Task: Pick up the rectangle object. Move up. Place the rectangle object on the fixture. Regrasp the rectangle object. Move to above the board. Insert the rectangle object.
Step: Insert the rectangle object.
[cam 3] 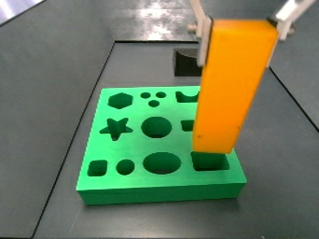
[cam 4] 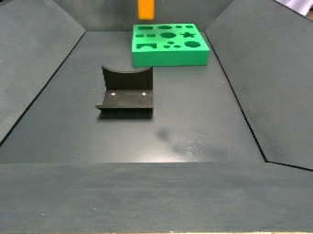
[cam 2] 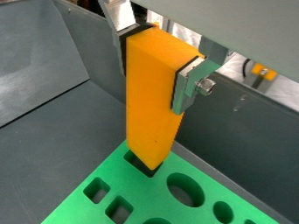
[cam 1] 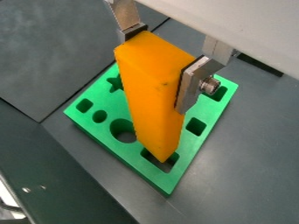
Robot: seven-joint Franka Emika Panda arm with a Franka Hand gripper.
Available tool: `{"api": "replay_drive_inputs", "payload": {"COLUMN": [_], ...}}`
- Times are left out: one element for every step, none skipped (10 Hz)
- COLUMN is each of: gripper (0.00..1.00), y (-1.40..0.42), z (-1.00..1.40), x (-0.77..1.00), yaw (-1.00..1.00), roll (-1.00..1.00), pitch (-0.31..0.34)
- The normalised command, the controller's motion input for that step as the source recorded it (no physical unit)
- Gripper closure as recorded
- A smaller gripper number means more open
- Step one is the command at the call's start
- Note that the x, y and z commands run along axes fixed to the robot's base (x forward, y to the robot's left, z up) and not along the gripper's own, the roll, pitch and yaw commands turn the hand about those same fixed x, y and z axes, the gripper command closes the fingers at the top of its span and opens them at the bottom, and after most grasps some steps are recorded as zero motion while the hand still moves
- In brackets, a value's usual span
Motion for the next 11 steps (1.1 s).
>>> {"api": "replay_drive_inputs", "payload": {"gripper": [1.00,1.00,1.00,1.00,1.00,1.00,1.00,1.00,1.00,1.00,1.00], "y": [-0.08,-0.05,-0.08,-0.03,-0.06,-0.10,-0.06,-0.08,-0.02,0.01,0.03], "z": [-0.08,-0.02,0.01,0.00,-0.15,0.03,0.02,-0.03,-0.16,-0.20,-0.20], "x": [-0.23,-0.27,-0.13,0.00,0.00,0.06,0.09,0.11,0.05,-0.06,-0.07], "yaw": [0.46,0.59,0.43,0.00,0.07,0.05,0.11,0.05,0.07,0.51,0.76], "roll": [0.09,0.13,0.00,0.00,0.03,-0.15,-0.17,0.03,0.26,0.40,0.37], "pitch": [-0.286,-0.319,-0.229,0.000,-0.087,-0.279,-0.371,-0.296,0.000,-0.060,-0.073]}}
